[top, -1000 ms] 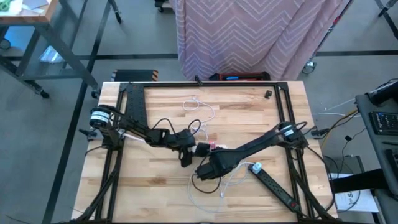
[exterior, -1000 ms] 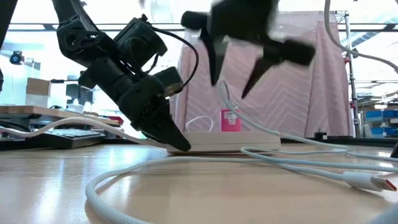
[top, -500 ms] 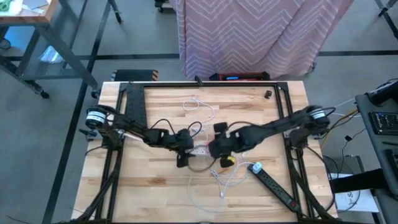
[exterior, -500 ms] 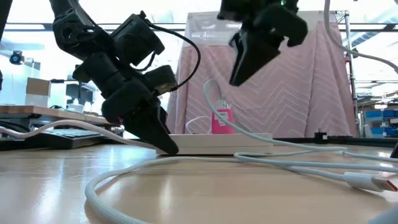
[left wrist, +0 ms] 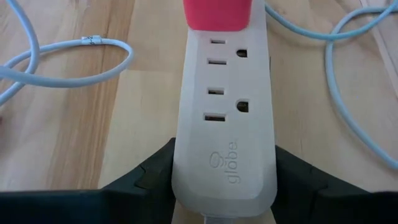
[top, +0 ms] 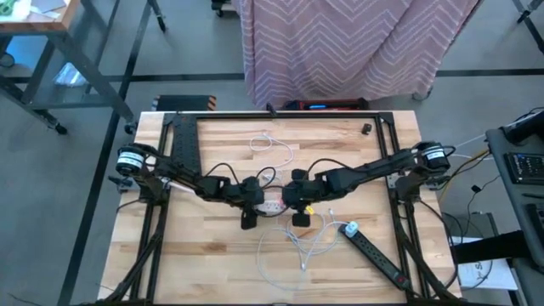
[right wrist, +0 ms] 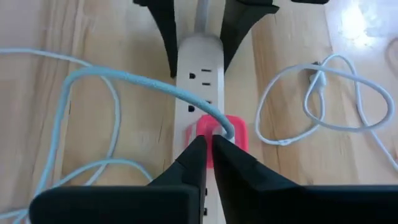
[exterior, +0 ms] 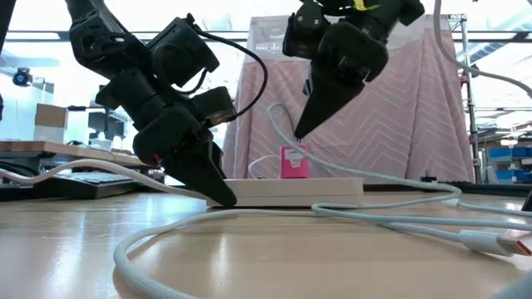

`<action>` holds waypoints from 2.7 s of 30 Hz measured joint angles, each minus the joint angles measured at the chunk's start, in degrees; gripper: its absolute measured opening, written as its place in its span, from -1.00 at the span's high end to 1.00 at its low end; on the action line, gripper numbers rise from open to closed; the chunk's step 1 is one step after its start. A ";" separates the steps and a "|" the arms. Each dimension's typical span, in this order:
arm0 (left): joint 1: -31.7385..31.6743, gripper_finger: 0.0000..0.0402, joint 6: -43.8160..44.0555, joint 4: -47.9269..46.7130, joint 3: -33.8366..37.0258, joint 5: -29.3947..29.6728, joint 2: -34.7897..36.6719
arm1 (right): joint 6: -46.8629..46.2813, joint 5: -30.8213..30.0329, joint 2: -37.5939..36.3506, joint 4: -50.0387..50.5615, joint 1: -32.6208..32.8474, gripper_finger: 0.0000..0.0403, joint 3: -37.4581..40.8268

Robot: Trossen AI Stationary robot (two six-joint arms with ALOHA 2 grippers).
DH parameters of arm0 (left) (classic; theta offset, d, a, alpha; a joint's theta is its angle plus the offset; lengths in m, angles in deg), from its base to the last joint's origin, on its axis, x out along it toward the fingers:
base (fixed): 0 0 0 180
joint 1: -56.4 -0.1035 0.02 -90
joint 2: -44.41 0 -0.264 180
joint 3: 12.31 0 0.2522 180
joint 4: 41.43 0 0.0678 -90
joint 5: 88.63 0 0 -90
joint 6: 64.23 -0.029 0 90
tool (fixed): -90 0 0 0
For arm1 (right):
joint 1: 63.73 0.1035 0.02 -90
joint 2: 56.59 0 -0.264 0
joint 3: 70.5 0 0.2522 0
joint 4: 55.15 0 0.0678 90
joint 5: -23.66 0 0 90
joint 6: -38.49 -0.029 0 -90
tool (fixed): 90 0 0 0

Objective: Insert USB
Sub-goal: Insert the pink charger adapter into the white outlet extension

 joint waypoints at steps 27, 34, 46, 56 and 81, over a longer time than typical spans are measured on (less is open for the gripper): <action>0.24 0.11 -1.99 -1.90 0.07 1.09 0.07 | 1.57 2.19 4.28 -0.34 0.01 0.88 -0.65; 0.70 0.11 -1.81 -1.97 0.02 1.52 0.07 | -0.04 0.31 4.30 -2.22 1.73 0.84 2.12; 2.68 0.11 -0.19 -9.87 0.09 2.31 5.94 | 6.16 -8.29 -10.75 5.32 2.35 0.75 2.78; 3.87 0.12 6.67 -39.30 1.90 1.51 19.14 | 6.43 -9.24 -17.12 -10.54 6.77 0.77 14.47; 26.28 0.12 41.07 -58.95 14.74 -3.13 40.53 | 1.76 -11.29 -10.05 -33.64 9.51 0.83 18.83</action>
